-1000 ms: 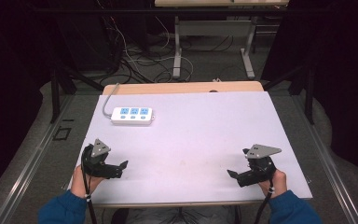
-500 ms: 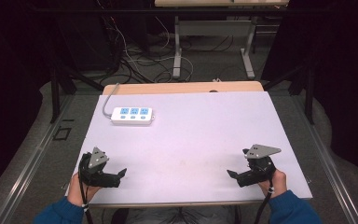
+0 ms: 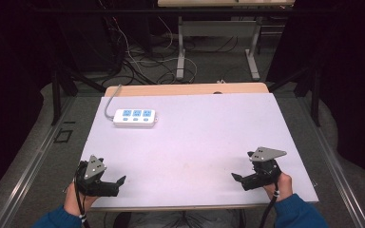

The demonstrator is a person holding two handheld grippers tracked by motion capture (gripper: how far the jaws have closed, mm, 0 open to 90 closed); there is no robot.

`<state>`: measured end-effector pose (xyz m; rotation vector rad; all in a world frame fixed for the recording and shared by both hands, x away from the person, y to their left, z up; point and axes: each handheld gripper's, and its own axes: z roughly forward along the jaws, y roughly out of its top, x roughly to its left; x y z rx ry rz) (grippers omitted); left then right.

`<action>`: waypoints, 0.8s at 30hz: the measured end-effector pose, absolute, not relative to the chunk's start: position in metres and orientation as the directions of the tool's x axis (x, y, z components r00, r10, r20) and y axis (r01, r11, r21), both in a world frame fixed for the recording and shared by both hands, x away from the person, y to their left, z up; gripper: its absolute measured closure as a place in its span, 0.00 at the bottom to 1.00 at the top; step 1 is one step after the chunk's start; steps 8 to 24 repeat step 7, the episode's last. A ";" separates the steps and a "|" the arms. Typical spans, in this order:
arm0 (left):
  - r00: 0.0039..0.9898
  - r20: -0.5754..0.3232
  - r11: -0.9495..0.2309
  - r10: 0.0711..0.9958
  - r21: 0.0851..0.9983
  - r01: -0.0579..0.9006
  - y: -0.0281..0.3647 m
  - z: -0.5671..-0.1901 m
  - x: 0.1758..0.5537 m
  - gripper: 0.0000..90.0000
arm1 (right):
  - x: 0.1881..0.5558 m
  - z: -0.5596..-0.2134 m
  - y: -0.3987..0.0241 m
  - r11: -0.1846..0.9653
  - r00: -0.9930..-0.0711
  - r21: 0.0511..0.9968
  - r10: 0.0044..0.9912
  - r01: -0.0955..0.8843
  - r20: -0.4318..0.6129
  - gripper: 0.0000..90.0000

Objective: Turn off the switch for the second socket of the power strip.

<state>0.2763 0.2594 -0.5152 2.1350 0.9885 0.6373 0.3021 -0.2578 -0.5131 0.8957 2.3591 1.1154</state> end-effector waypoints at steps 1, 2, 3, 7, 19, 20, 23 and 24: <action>0.589 0.136 -0.467 0.796 0.757 0.457 0.259 -0.516 0.276 0.00 | 0.302 -0.513 -0.258 0.482 -0.726 0.787 0.684 0.385 -0.065 0.03; 0.590 0.140 -0.471 0.795 0.755 0.456 0.260 -0.516 0.277 0.00 | 0.302 -0.513 -0.258 0.486 -0.729 0.783 0.682 0.387 -0.062 0.03; 0.592 0.140 -0.472 0.794 0.756 0.454 0.260 -0.516 0.277 0.00 | 0.303 -0.513 -0.258 0.483 -0.729 0.786 0.682 0.387 -0.060 0.03; 0.599 0.137 -0.476 0.789 0.754 0.454 0.260 -0.516 0.278 0.00 | 0.303 -0.513 -0.259 0.481 -0.728 0.784 0.683 0.391 -0.056 0.03; 0.599 0.137 -0.476 0.789 0.754 0.454 0.260 -0.516 0.278 0.00 | 0.303 -0.513 -0.259 0.481 -0.728 0.784 0.683 0.391 -0.056 0.03; 0.599 0.137 -0.476 0.789 0.754 0.454 0.260 -0.516 0.278 0.00 | 0.303 -0.513 -0.259 0.481 -0.728 0.784 0.683 0.391 -0.056 0.03; 0.599 0.137 -0.476 0.789 0.754 0.454 0.260 -0.516 0.278 0.00 | 0.303 -0.513 -0.259 0.481 -0.728 0.784 0.683 0.391 -0.056 0.03; 0.599 0.137 -0.476 0.789 0.754 0.454 0.260 -0.516 0.278 0.00 | 0.303 -0.513 -0.259 0.481 -0.728 0.784 0.683 0.391 -0.056 0.03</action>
